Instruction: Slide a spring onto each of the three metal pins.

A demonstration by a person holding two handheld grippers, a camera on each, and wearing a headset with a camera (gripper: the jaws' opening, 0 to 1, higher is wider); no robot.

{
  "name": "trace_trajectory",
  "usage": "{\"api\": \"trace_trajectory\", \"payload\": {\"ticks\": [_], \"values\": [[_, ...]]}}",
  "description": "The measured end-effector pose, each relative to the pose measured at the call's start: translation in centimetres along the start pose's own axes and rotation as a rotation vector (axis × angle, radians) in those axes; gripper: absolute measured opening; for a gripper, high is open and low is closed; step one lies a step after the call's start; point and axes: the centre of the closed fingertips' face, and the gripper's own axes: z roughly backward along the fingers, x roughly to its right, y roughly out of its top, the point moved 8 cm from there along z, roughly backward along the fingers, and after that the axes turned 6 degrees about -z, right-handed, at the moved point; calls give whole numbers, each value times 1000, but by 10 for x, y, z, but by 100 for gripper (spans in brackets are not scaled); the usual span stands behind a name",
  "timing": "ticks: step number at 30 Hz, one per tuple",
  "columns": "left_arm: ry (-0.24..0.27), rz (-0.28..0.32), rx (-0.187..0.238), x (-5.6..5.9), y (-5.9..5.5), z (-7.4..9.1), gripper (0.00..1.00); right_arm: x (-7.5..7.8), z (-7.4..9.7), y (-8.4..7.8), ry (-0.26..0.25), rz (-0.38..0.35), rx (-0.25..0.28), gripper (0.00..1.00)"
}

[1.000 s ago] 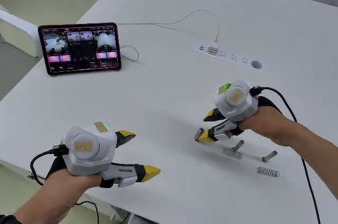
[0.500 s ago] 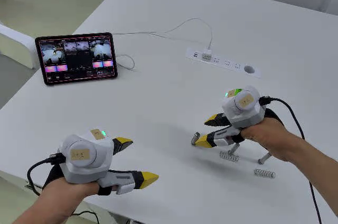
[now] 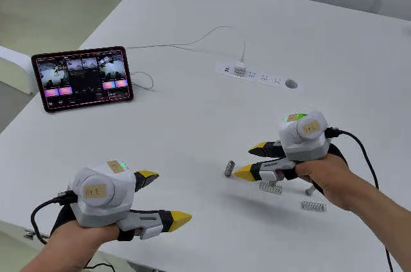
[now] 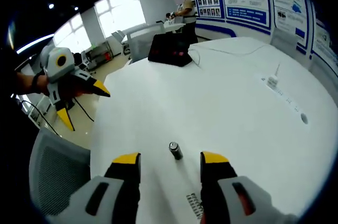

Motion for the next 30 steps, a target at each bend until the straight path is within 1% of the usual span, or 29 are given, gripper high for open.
{"api": "trace_trajectory", "payload": {"ticks": [10,15,19,23,27,30], "values": [[-9,-6,-7,2,4,-8,69,-10,15,-14,-9,-69,66,55],[-12,-7,-11,3,5,-10,69,-11,22,-24,-33,-102,97,58],[-12,-10,-19,3,5,-13,70,-13,32,-30,-48,-138,139,62],[-15,-12,-17,4,6,-16,71,-14,38,-37,-66,-161,150,67],[-21,-13,-18,5,8,-22,72,-17,46,-48,-81,-179,158,68],[-27,-14,-18,5,10,-26,72,-17,52,-56,-93,-202,168,69]]}}
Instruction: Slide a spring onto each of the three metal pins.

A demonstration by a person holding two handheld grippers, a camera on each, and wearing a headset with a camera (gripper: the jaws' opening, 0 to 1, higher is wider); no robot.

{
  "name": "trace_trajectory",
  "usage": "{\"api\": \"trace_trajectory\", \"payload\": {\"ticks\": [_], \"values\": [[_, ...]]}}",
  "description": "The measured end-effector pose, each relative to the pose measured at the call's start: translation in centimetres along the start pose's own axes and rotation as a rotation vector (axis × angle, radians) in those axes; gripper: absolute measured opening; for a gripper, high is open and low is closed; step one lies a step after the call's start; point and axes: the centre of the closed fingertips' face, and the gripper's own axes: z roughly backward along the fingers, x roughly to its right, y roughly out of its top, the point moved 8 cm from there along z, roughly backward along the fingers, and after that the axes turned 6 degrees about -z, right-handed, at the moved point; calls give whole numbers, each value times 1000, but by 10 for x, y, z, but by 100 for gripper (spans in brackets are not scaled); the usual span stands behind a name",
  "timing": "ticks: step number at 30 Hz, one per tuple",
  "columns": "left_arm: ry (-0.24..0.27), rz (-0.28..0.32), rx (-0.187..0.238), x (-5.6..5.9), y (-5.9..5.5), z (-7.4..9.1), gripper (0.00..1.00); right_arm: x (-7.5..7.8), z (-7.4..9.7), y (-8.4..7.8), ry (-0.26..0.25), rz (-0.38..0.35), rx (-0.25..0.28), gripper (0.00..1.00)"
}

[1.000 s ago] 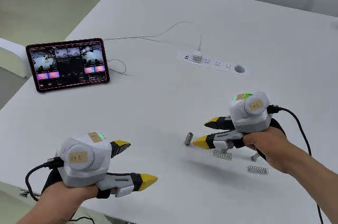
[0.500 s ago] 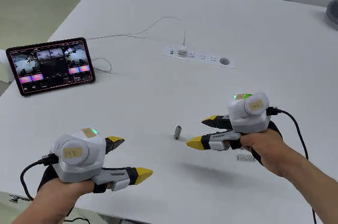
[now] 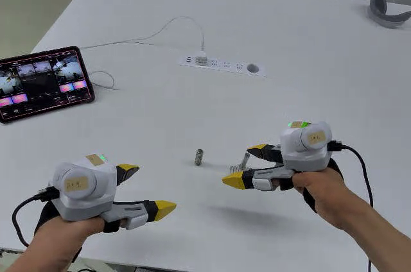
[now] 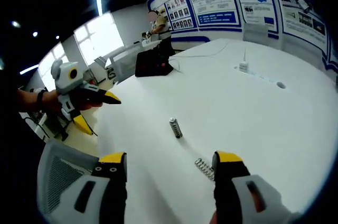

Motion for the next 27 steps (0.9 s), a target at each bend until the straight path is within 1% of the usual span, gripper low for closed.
{"api": "trace_trajectory", "payload": {"ticks": [3,6,9,14,23,27], "values": [[-7,-1,1,1,2,-4,72,4,7,-7,-15,-12,4,69],[-15,-7,-3,2,3,-8,72,7,16,-13,-32,-36,19,69],[-22,-12,-5,4,4,-12,72,8,24,-19,-46,-52,31,69],[-33,-21,-8,6,8,-17,73,10,35,-33,-70,-73,32,69],[-55,-41,-17,11,15,-26,73,14,52,-52,-109,-136,52,74],[-64,-48,-23,13,16,-28,73,14,58,-59,-122,-149,60,74]]}}
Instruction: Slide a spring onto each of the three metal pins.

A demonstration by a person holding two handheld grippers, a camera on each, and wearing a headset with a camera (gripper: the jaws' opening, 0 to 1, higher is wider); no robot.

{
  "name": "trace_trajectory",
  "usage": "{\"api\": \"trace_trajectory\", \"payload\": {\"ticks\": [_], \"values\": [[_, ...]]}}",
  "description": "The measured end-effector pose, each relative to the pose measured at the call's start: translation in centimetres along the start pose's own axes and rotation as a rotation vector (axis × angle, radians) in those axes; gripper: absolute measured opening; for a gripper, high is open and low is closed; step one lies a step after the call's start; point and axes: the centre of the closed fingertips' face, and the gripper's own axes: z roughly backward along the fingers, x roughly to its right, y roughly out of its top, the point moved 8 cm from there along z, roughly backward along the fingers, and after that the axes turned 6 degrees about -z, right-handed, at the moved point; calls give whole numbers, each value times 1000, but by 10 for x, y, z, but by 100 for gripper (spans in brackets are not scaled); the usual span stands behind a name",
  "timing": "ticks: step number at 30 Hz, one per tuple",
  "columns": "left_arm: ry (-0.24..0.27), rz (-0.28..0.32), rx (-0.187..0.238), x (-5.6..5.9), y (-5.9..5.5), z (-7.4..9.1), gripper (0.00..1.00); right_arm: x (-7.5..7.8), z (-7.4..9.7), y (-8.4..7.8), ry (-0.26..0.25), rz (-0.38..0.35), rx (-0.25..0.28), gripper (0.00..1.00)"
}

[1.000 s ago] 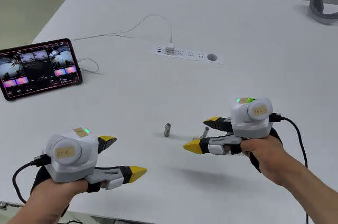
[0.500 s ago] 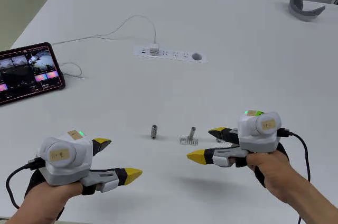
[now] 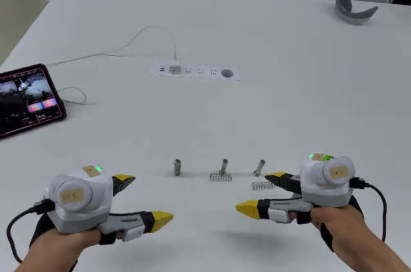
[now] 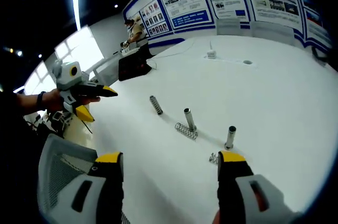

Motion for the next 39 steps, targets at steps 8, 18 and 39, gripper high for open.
{"api": "trace_trajectory", "payload": {"ticks": [8,18,39], "values": [[-24,-19,-19,8,2,-6,73,2,5,-7,-16,-12,-2,75],[-85,-84,-44,28,12,-21,73,-1,15,-16,-23,-30,15,77],[-183,-174,-79,48,28,-72,72,-11,37,-31,-41,-54,24,80]]}}
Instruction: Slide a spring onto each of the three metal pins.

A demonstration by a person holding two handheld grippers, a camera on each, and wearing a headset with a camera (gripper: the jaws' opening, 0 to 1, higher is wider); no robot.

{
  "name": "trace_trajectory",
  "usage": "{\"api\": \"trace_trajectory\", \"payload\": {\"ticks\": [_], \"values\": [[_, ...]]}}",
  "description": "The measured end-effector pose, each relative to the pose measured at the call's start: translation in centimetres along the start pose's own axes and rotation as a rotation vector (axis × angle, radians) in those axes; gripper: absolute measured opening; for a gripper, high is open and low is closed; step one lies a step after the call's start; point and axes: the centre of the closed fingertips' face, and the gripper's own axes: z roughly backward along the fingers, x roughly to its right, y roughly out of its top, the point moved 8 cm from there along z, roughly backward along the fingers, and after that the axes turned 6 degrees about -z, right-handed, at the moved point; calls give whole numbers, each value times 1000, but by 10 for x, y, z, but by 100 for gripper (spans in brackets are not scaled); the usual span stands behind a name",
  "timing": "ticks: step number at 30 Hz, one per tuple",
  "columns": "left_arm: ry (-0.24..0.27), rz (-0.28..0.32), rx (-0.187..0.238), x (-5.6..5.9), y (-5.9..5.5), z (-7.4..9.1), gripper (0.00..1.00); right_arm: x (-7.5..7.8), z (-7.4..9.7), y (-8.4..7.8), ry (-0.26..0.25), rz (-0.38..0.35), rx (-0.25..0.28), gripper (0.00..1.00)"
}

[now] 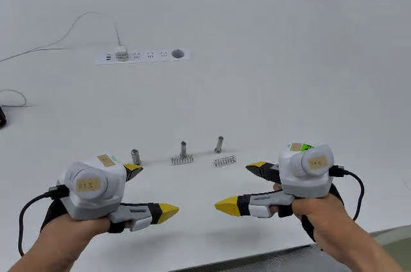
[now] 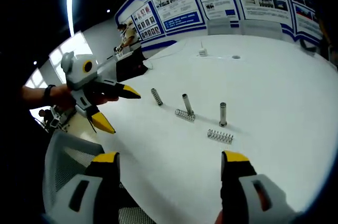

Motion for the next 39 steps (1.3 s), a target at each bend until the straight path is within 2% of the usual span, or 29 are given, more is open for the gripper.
{"api": "trace_trajectory", "payload": {"ticks": [20,39], "values": [[-35,-66,-49,-20,13,-46,67,0,10,-4,1,-13,1,80],[-73,-67,-71,-32,17,-81,62,1,17,-2,-8,-24,0,80]]}}
